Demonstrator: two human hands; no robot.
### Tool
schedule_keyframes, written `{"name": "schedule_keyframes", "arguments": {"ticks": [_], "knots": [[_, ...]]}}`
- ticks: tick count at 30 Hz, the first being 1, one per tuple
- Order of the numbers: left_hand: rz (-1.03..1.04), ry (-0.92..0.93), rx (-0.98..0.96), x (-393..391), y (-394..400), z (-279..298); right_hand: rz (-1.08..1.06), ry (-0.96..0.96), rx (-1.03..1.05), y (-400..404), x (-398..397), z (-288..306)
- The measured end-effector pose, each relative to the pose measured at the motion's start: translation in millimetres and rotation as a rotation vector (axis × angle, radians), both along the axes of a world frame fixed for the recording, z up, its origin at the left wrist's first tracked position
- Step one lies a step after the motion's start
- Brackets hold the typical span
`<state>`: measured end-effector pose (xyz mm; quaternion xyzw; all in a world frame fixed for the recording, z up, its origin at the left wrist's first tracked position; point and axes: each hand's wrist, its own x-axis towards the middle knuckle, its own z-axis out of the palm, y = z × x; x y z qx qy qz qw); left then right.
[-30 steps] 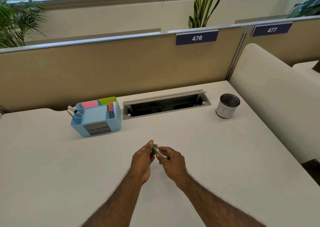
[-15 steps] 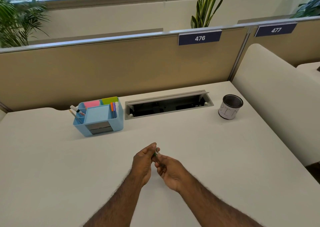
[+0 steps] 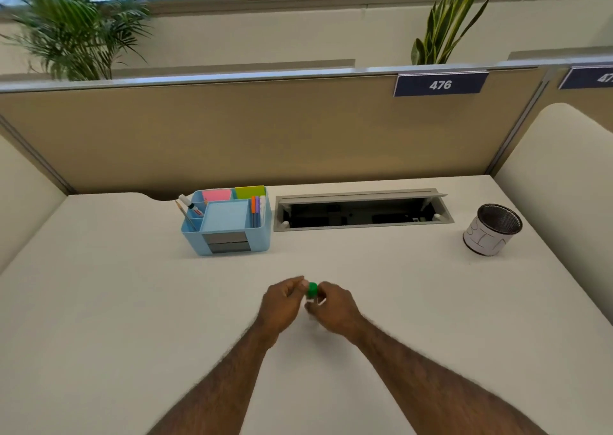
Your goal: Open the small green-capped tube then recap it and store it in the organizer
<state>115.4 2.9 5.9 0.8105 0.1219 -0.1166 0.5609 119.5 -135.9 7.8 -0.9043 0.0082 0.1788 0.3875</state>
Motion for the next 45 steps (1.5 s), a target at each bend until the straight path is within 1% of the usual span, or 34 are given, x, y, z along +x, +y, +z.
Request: {"name": "schedule_keyframes", "arguments": {"ticks": [2,5,8,10,13,16,19,21,27,30,36,39,42,45], "knots": [[0.061,-0.084,0.229,15.6,20.3,4.9,-0.012,-0.107,-0.004,13.7,15.0,5.5],[0.2,-0.208,0.489,35.4,54.0,15.5,-0.014,-0.16,0.091,37.4,37.3,19.7],[0.229,-0.342,0.73,53.1,88.7,24.1,0.014,-0.236,0.148,59.9,60.6,34.4],[0.177,-0.341,0.832,64.8,111.0,27.8,0.007,-0.267,0.174,74.9,77.8,43.2],[0.067,-0.223,0.94,79.4,141.5,25.9,-0.04,-0.274,0.196,100.5,104.2,55.8],[-0.041,-0.092,0.973,87.5,161.0,18.4,-0.051,-0.328,0.144,125.3,124.8,63.5],[-0.072,-0.057,0.96,88.3,163.5,12.7,-0.029,-0.365,0.161,144.2,141.3,64.6],[-0.04,-0.072,0.933,88.3,163.3,8.7,0.008,-0.392,0.149,156.3,151.5,61.6],[0.038,-0.135,0.863,87.6,160.9,1.1,0.139,-0.474,-0.061,175.3,171.5,43.7],[0.058,-0.146,0.85,89.2,162.9,-1.5,0.188,-0.492,-0.126,177.3,178.9,34.1],[0.078,-0.156,0.834,90.2,162.3,-4.9,0.201,-0.484,-0.154,177.5,185.4,24.4],[0.05,-0.123,0.837,90.7,164.0,-1.8,0.186,-0.481,-0.134,175.4,180.9,26.9],[0.028,-0.08,0.825,89.2,160.6,9.7,0.155,-0.554,-0.1,164.1,172.6,28.0],[0.081,-0.145,0.808,87.3,147.1,31.1,0.122,-0.6,-0.11,143.2,161.2,34.7]]}}
